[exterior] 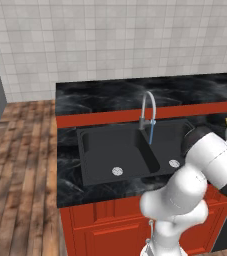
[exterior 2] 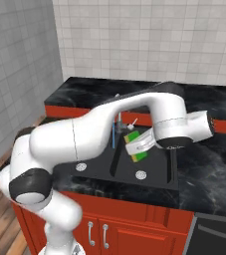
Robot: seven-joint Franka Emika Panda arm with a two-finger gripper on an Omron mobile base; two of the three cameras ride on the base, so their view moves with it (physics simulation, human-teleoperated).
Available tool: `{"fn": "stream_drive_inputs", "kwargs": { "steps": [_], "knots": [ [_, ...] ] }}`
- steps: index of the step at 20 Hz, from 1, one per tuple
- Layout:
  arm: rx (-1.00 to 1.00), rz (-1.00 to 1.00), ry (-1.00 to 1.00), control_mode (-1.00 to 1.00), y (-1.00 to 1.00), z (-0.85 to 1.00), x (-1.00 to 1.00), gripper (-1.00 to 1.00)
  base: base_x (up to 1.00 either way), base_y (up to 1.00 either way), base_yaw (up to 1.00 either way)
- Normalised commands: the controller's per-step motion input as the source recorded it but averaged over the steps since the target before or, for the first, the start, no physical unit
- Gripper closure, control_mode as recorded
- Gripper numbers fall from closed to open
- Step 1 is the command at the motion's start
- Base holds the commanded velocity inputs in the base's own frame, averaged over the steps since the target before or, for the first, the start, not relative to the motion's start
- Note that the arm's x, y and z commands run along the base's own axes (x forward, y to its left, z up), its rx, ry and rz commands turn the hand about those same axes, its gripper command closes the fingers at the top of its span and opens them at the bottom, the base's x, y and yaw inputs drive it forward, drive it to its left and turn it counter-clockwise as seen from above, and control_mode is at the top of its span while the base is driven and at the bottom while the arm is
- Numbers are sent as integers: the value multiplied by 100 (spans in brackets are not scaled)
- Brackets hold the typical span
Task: Soak the sponge with water for a few seconds and then drop it inside the sink.
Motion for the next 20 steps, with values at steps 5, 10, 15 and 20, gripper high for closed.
{"fn": "stream_drive_inputs", "kwargs": {
  "steps": [5, 10, 15, 20],
  "knots": [
    [0, 0, -3, -100, 19, 0, 0, 100, 0, 0, 0],
    [0, 0, -3, -100, 27, 0, 0, 100, 0, 0, 0],
    [0, 0, 0, -100, 32, -1, 0, 100, 0, 0, 0],
    [0, 0, 0, -100, 41, -8, 0, 100, 0, 0, 0]
  ]
}}
